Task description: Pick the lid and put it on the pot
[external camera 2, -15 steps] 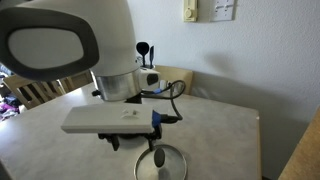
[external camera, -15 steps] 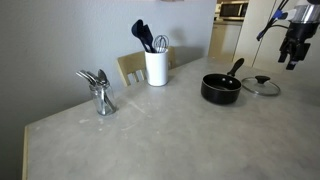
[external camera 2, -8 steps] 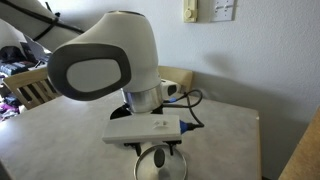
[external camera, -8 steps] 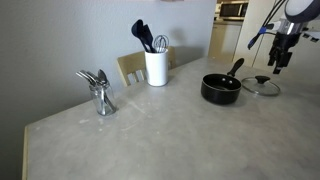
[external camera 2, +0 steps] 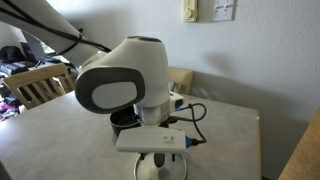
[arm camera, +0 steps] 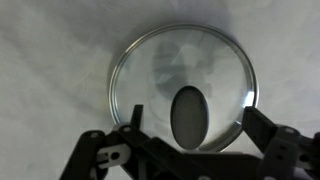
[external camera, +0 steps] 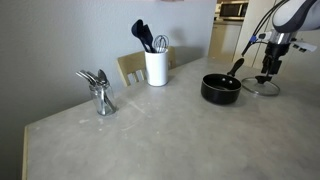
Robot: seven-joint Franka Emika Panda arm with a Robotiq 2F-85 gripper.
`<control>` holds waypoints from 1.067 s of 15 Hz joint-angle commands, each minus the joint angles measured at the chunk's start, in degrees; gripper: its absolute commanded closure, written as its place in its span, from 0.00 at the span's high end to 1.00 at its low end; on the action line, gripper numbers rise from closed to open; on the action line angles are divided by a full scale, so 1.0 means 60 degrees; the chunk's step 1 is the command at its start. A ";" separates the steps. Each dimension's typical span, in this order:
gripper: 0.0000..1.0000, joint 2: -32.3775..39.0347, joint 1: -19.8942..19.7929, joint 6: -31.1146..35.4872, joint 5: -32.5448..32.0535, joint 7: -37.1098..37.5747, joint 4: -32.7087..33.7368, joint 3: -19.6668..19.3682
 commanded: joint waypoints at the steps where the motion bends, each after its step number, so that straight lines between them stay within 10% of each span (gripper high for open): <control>1: 0.96 0.0428 -0.0390 -0.0101 -0.0029 -0.0121 0.0336 0.0268; 9: 0.76 0.0483 -0.0500 -0.0107 0.0017 -0.0197 0.0281 0.0676; 16: 0.15 0.0472 -0.0380 0.0060 -0.0192 -0.0014 0.0276 0.0582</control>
